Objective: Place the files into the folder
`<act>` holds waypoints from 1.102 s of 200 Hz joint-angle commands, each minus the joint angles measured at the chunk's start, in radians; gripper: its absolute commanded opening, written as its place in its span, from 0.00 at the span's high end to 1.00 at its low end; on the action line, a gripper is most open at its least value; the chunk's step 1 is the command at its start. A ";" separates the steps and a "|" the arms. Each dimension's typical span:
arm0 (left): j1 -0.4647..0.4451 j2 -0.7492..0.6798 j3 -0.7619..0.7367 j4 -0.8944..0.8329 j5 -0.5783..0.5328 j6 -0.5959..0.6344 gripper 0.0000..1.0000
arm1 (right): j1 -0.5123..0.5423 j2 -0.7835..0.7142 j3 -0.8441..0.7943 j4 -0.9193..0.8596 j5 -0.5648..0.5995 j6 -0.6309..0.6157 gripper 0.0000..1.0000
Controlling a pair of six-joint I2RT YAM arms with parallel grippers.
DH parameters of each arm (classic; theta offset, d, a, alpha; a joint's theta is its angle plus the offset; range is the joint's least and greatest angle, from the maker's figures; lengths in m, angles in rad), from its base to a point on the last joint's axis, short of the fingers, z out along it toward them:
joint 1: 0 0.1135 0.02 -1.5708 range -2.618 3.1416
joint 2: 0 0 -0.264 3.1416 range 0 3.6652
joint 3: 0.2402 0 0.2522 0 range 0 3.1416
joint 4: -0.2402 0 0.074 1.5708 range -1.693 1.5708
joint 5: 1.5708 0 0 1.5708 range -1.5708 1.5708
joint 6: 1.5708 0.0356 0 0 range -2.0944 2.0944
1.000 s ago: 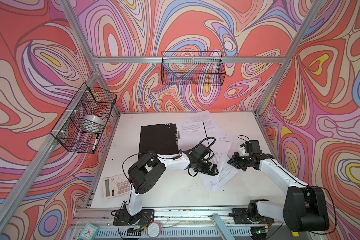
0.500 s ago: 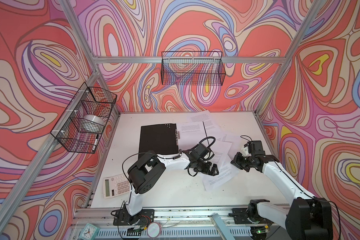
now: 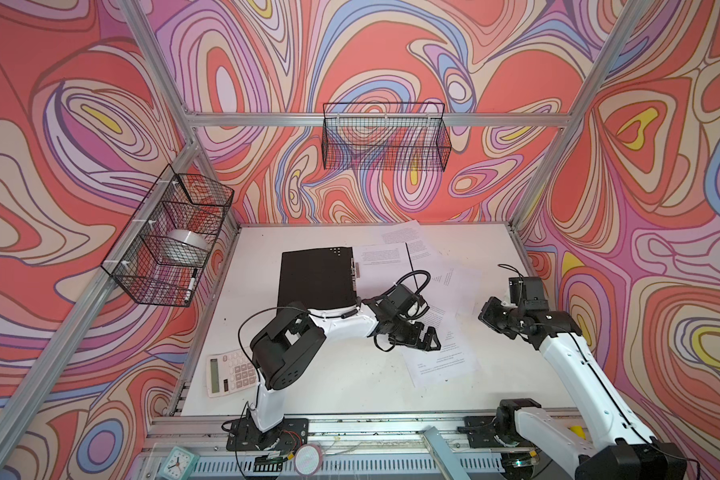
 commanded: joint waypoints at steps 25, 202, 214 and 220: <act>0.005 0.003 0.022 0.029 0.038 -0.031 0.00 | 0.002 0.087 -0.134 0.085 -0.051 0.045 0.54; 0.028 0.092 -0.044 -0.007 -0.062 0.019 0.00 | -0.009 0.275 -0.332 0.409 -0.264 0.131 0.02; 0.028 0.097 -0.041 -0.018 -0.073 0.029 0.00 | -0.009 0.293 -0.333 0.432 -0.292 0.128 0.02; 0.029 0.099 -0.038 -0.022 -0.075 0.030 0.00 | -0.009 0.303 -0.334 0.444 -0.312 0.126 0.02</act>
